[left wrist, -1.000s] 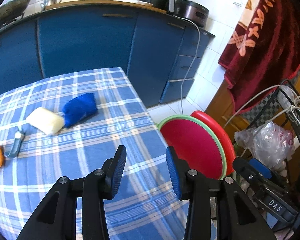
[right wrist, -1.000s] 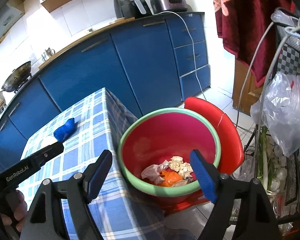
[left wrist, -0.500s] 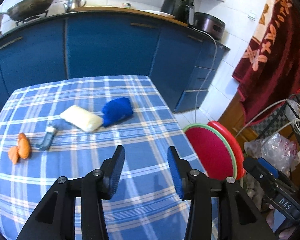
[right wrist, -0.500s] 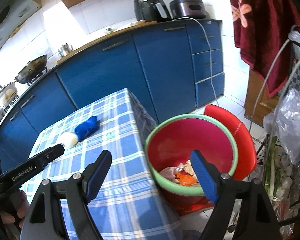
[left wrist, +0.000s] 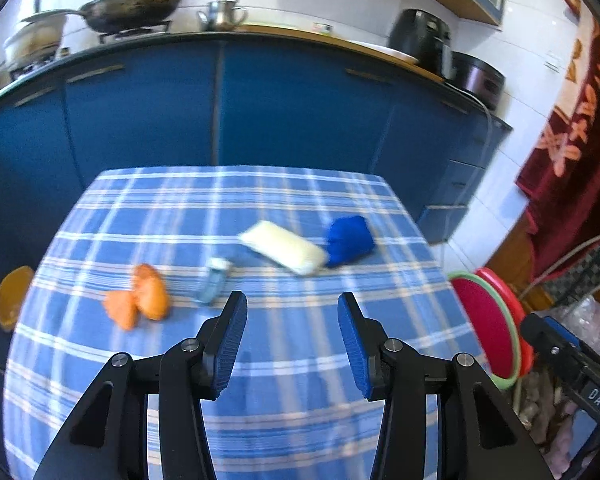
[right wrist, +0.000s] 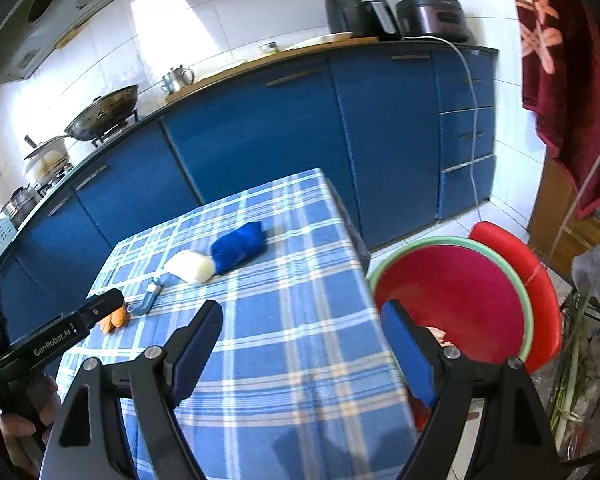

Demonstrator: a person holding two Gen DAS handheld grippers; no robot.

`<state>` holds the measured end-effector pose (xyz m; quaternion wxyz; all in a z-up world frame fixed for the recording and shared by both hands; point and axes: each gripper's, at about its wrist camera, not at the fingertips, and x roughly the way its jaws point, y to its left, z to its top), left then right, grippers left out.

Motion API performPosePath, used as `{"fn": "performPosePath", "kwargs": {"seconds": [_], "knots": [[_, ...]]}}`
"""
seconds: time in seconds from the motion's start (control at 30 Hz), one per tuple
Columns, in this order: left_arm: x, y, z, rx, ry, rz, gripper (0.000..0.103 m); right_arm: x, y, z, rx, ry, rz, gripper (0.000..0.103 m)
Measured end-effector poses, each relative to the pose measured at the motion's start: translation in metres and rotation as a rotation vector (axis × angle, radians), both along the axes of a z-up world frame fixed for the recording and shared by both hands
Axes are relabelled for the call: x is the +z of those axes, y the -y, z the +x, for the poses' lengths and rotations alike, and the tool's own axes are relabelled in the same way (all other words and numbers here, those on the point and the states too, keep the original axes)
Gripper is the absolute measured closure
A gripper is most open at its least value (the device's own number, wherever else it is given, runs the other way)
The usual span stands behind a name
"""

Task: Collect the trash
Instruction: 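Move both grippers back from the bin toward the table, then grasp the orange bag with the left gripper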

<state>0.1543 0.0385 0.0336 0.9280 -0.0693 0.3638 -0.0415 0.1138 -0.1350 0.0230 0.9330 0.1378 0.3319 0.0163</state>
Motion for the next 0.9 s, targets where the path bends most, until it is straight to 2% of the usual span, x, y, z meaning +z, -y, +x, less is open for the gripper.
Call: {"fn": "performPosePath", "kwargs": {"seconds": [0.4,0.73,0.9], "knots": [[-0.022,-0.074,0.018,0.139,-0.049,0.031,0.054,-0.007,-0.035,0.029,0.052,-0.042,-0.009,0.018],[-0.059,-0.094,0.046,0.163,-0.130,0.040,0.053,-0.017,-0.049,0.041,0.062,-0.079,-0.020,0.017],[-0.070,-0.097,0.060,0.172,-0.147,0.057,0.046,-0.020,-0.052,0.045,0.062,-0.090,-0.019,0.016]]}}
